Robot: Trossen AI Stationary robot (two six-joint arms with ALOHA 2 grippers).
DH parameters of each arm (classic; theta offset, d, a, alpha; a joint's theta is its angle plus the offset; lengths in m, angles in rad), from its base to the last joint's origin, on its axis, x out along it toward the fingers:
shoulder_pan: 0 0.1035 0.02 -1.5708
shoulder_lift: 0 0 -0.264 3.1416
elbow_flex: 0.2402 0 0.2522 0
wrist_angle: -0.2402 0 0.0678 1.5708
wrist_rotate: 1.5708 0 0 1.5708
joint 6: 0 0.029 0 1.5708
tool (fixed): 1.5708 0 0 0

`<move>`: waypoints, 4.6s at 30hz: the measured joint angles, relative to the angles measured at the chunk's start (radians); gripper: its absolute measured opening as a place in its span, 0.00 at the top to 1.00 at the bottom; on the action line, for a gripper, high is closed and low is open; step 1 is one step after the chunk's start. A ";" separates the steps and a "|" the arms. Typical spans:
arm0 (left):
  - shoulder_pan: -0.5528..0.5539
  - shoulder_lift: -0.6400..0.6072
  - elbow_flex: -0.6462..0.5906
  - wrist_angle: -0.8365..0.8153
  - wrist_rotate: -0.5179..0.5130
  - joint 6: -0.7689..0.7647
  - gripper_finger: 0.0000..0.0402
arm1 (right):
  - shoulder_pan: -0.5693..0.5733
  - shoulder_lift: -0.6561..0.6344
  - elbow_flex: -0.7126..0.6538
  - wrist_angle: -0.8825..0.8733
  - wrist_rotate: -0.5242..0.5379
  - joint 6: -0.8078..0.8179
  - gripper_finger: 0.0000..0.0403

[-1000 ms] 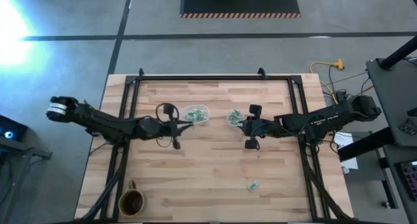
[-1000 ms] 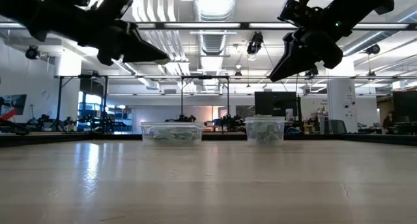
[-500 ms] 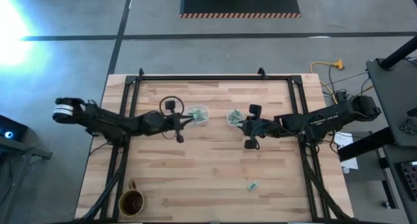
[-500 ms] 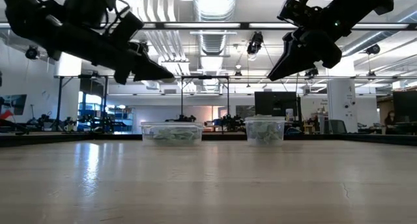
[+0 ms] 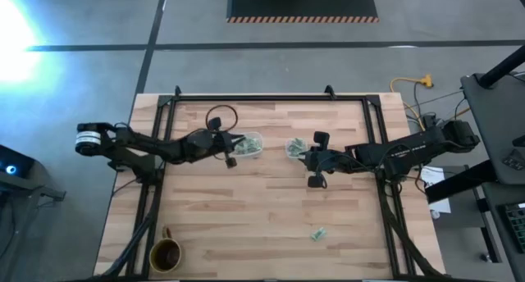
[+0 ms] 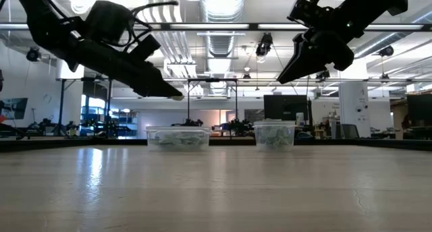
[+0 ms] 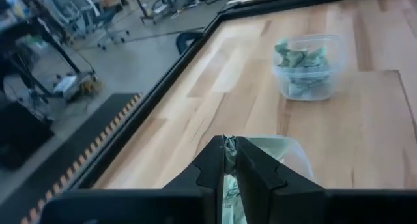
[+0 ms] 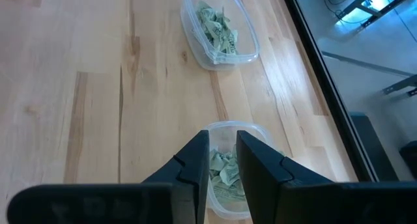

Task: Pick and place Stevia / Truvia into bins
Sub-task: Put the left stevia packet into the transparent oval container, then put the stevia packet into the transparent square container

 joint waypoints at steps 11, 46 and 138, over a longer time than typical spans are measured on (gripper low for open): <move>0.063 0.066 0.005 -0.001 0.061 -0.105 0.96 | 0.000 0.000 0.000 0.000 0.000 0.000 0.83; 0.066 0.133 0.038 0.000 0.002 -0.107 0.73 | 0.000 0.000 -0.013 0.001 0.000 0.003 0.83; -0.036 0.075 0.013 -0.038 0.010 -0.107 0.73 | 0.596 0.233 -0.352 0.746 -0.285 0.419 0.83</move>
